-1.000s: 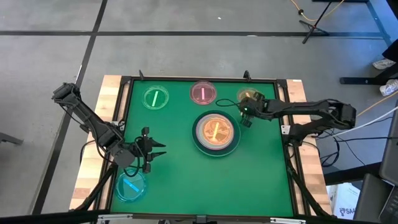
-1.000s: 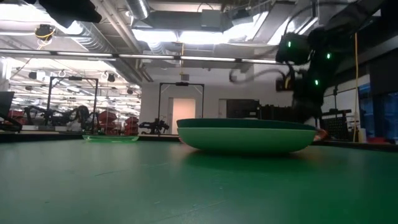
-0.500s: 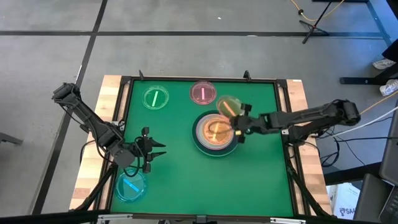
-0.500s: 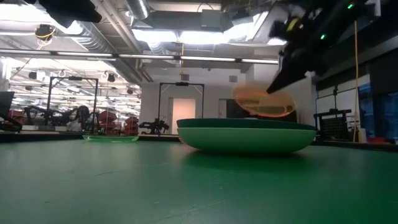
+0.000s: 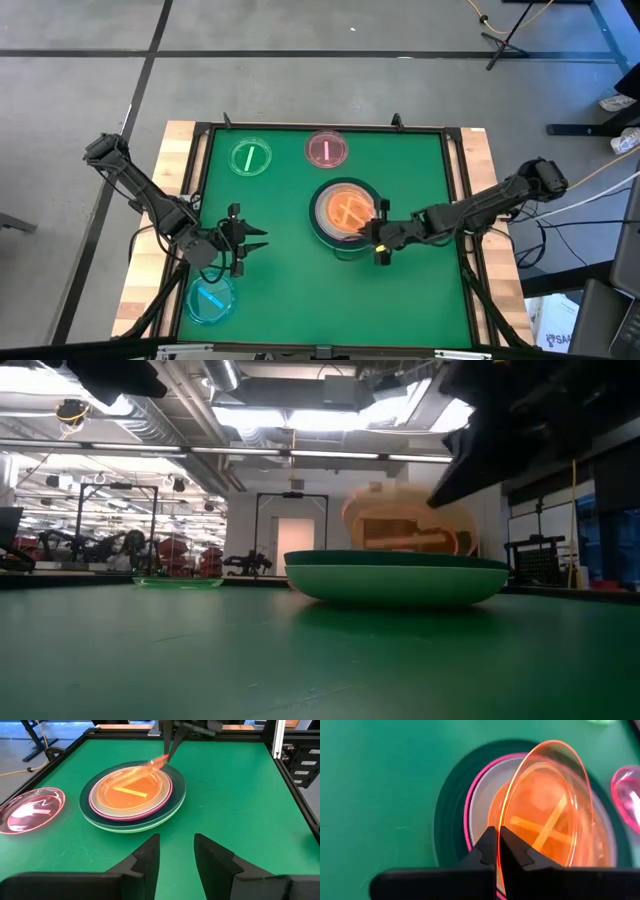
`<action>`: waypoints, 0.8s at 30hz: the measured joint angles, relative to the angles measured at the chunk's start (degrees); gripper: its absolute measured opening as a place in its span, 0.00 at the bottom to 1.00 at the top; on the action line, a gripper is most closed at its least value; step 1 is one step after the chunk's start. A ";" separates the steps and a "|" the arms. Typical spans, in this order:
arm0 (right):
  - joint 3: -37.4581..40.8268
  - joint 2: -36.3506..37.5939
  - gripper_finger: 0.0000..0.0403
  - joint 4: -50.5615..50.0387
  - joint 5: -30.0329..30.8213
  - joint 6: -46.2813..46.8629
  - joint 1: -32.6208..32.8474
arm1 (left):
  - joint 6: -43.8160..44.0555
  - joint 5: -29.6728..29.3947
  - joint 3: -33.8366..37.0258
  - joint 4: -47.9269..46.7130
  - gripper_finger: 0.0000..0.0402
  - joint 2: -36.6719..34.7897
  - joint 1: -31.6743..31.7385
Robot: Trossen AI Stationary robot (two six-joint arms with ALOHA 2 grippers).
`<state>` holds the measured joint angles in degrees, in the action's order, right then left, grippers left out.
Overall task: Stack plastic plates
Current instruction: Stack the orange plate on top of the other orange plate, then stack the blue plate on top of the orange plate
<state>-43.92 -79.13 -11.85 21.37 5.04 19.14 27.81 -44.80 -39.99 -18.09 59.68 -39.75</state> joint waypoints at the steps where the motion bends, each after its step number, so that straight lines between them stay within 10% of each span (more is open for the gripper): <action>1: 0.00 -0.78 0.01 0.05 -0.01 0.85 -0.02 | 0.00 0.00 0.00 0.18 0.28 0.00 0.00; 15: -0.28 -4.77 0.31 1.91 1.51 2.27 -1.16 | -4.14 1.36 0.00 1.21 0.28 0.00 0.00; 24: -3.15 -4.77 0.44 12.83 -7.73 5.01 -1.08 | -6.76 3.84 0.00 2.70 0.28 2.22 0.00</action>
<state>-47.07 -83.90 0.99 13.64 10.05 18.06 21.05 -40.96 -39.99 -15.40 61.90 -39.75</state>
